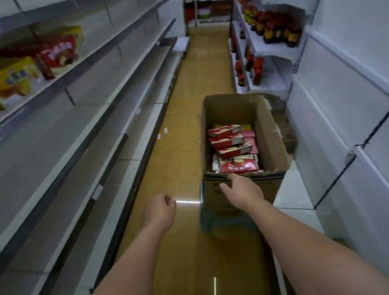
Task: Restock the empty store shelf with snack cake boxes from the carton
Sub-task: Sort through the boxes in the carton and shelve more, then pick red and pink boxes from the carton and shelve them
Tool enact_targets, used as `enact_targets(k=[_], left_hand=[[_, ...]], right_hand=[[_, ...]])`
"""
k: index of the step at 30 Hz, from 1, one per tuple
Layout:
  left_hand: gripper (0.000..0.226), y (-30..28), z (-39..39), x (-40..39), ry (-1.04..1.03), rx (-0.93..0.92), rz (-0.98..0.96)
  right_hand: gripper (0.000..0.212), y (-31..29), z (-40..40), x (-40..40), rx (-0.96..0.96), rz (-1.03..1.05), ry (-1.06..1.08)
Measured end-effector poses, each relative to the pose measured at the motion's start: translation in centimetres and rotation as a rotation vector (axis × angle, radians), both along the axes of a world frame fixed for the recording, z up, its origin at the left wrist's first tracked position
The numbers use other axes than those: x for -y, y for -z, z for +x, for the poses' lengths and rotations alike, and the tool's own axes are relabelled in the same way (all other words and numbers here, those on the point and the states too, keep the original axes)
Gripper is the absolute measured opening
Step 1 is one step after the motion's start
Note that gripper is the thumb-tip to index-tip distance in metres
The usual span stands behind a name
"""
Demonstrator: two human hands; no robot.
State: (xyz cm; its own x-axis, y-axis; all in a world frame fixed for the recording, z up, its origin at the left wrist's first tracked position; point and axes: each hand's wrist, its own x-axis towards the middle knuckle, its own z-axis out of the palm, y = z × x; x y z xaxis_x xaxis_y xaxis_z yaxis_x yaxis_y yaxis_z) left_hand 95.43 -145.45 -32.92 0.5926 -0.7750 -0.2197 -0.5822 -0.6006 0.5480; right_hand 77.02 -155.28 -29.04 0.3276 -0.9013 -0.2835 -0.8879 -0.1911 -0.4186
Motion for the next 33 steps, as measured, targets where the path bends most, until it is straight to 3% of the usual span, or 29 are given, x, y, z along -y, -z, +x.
enact_targets(k=[10,18,24,33], left_hand=[[0.024,2.2,-6.5,14.1,0.057,-0.053,0.011],[0.020,5.6,-5.8,23.2,0.094,-0.089,0.096],[0.015,7.2,-3.1,31.2,0.145,-0.120,0.116],[0.026,15.3,-2.0,37.1,0.277,-0.302,0.396]], right_hand=[[0.036,2.2,-6.8,13.6,0.005,0.031,0.162],[0.045,4.9,-7.1,21.6,0.003,0.115,0.229],[0.040,6.8,-4.6,28.7,-0.014,0.161,0.304],[0.035,14.2,-1.9,34.7,-0.059,0.378,0.309]])
